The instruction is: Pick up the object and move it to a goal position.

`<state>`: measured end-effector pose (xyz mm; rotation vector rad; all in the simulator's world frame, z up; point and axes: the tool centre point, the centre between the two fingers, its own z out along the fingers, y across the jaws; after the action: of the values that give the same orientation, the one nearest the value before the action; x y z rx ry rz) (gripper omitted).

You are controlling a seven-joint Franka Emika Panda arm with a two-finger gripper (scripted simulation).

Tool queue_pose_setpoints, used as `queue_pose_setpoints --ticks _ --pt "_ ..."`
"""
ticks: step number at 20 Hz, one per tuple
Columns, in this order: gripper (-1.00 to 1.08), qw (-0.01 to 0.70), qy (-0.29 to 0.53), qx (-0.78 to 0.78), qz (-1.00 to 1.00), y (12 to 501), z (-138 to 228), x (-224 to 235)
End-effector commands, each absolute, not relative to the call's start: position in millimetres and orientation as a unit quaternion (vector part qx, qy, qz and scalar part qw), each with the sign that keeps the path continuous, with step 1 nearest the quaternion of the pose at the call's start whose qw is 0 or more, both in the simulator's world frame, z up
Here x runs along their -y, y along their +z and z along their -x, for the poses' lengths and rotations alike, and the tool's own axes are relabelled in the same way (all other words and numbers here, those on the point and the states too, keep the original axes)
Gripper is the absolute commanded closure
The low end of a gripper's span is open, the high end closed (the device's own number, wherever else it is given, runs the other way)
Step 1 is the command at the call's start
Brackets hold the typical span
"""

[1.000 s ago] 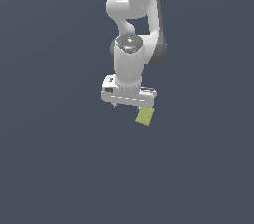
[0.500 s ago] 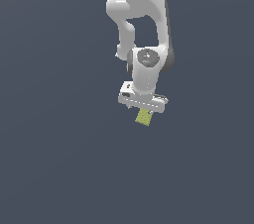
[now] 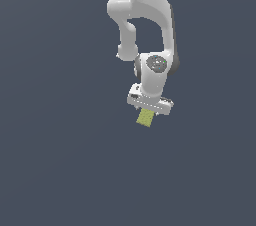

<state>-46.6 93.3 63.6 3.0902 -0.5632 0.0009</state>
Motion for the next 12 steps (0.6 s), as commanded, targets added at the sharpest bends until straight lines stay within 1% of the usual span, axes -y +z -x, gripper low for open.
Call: queue_pose_setpoints --ticks 1,7,12 --pt "-0.92 0.000 0.000 0.184 -0.983 60.6 48.6 -96.1" --pt "-0.92 0.000 0.000 0.183 -0.983 57.6 48.8 -96.3" --pt "-0.92 0.000 0.000 0.184 -0.983 39.5 49.6 -96.5"
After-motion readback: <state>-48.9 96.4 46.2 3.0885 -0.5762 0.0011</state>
